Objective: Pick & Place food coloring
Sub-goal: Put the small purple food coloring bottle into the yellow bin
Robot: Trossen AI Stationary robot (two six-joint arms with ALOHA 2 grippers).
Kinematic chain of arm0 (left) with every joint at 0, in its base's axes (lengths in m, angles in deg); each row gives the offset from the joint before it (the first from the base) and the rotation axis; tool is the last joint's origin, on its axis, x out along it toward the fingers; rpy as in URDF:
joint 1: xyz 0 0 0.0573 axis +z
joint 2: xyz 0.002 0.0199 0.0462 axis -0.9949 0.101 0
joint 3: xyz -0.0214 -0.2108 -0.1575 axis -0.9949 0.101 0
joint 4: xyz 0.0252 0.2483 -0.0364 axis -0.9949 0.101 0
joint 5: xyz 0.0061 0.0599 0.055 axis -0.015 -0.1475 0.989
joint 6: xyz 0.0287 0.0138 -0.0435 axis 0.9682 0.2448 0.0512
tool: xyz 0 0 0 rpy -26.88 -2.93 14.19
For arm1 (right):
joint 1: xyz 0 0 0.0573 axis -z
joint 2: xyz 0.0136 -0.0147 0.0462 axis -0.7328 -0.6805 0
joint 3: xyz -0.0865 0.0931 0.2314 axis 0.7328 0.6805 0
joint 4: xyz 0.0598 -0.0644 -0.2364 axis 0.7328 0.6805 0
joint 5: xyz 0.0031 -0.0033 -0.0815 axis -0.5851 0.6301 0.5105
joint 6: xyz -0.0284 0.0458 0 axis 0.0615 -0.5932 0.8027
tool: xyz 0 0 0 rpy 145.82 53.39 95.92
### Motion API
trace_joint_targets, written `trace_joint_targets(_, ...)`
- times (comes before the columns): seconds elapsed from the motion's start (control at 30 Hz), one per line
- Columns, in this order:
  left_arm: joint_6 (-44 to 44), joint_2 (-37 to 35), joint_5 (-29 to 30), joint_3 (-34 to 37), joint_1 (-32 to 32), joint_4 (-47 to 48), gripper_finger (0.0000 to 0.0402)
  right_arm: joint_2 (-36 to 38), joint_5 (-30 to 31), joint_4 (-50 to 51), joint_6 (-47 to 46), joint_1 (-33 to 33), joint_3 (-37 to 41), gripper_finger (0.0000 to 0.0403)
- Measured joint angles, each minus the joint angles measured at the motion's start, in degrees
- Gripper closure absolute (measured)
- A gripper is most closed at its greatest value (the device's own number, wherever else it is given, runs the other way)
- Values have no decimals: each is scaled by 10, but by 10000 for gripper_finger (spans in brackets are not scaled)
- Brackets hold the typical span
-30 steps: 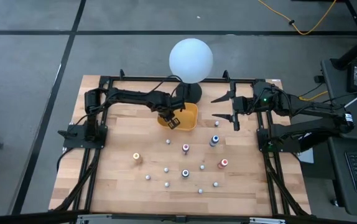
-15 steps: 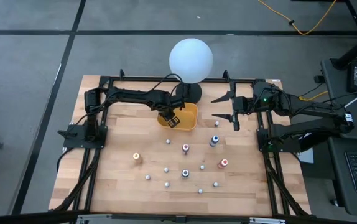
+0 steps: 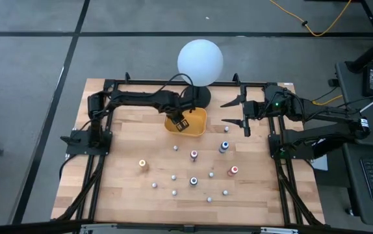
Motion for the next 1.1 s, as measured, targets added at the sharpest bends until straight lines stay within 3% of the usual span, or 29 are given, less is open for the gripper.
trace_joint_targets(0.2, 15, 0, 23, -92, -18, 132, 294, 0, 0, 0, 0, 0, 0, 162)
trace_joint_targets(0.33, 13, -32, 23, -138, -63, 202, 296, 0, 0, 0, 0, 0, 0, 162)
trace_joint_targets(0.57, -55, -158, 46, -119, -158, 274, 299, 0, 0, -1, 0, 0, 0, 162)
trace_joint_targets(0.8, -117, -268, 52, -63, -218, 206, 300, 0, 0, -3, 1, 0, 0, 162)
trace_joint_targets(1.1, -73, -271, 35, 37, -266, 41, 287, 0, 5, -2, 0, 0, 0, 162)
